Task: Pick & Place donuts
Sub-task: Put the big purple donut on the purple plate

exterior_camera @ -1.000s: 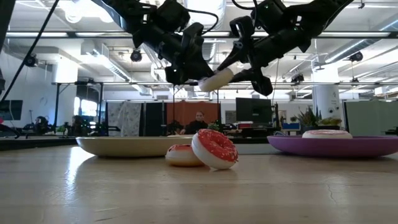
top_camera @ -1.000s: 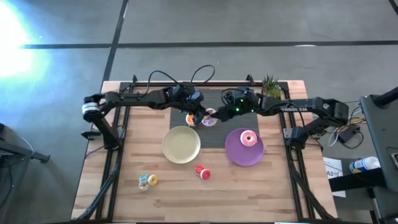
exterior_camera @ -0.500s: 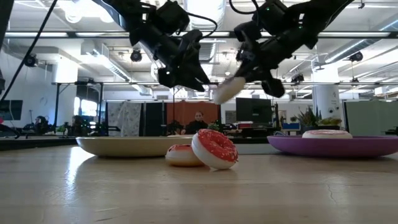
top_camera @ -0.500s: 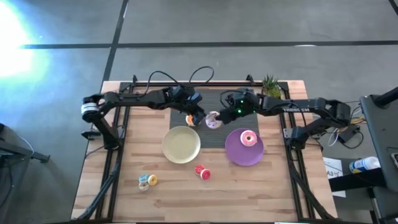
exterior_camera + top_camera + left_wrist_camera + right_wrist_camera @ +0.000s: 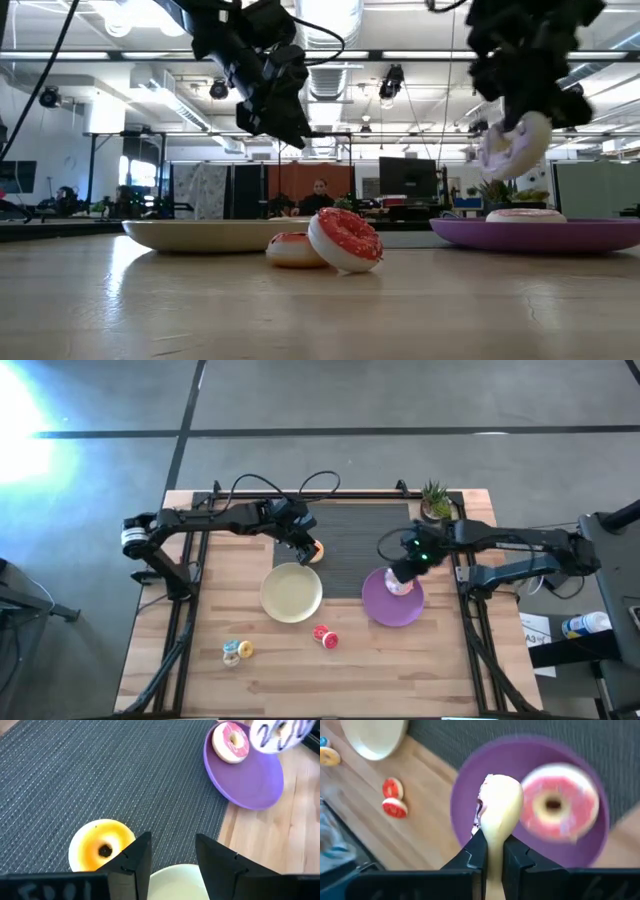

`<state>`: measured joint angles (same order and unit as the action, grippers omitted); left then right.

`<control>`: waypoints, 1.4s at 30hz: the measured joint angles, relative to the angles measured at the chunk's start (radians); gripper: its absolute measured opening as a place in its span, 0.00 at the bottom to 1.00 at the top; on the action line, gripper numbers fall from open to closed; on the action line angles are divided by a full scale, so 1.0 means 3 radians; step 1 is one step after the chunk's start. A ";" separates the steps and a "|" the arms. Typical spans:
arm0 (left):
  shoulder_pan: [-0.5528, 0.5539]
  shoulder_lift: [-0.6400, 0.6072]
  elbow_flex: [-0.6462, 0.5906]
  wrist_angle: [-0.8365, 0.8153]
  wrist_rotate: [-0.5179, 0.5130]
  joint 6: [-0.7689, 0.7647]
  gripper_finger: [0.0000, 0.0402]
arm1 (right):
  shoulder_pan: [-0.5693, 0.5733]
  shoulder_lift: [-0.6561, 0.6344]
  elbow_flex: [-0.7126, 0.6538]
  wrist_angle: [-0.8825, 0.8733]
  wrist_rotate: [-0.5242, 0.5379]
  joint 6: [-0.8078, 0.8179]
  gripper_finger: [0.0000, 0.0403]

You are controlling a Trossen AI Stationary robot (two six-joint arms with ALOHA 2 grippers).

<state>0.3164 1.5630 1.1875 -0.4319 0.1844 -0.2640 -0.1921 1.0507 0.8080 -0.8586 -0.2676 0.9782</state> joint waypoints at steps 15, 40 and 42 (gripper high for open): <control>0.0000 0.0007 -0.0227 0.0037 0.0000 0.0041 0.31 | 0.1612 -0.0612 -0.0815 0.0650 0.1074 0.2814 0.10; 0.0148 0.0007 -0.0227 0.0010 -0.0443 0.0296 0.31 | 0.2031 0.0025 -0.0648 -0.0005 0.1240 0.2979 0.47; 0.0189 0.0007 -0.0227 -0.0041 -0.0457 0.0350 0.31 | 0.2029 0.0032 -0.0603 -0.0122 0.1246 0.2946 0.49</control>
<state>0.3733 1.5650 1.1194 -0.4443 0.0472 -0.1589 0.4168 1.0603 0.6270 -0.8952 0.1061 1.8621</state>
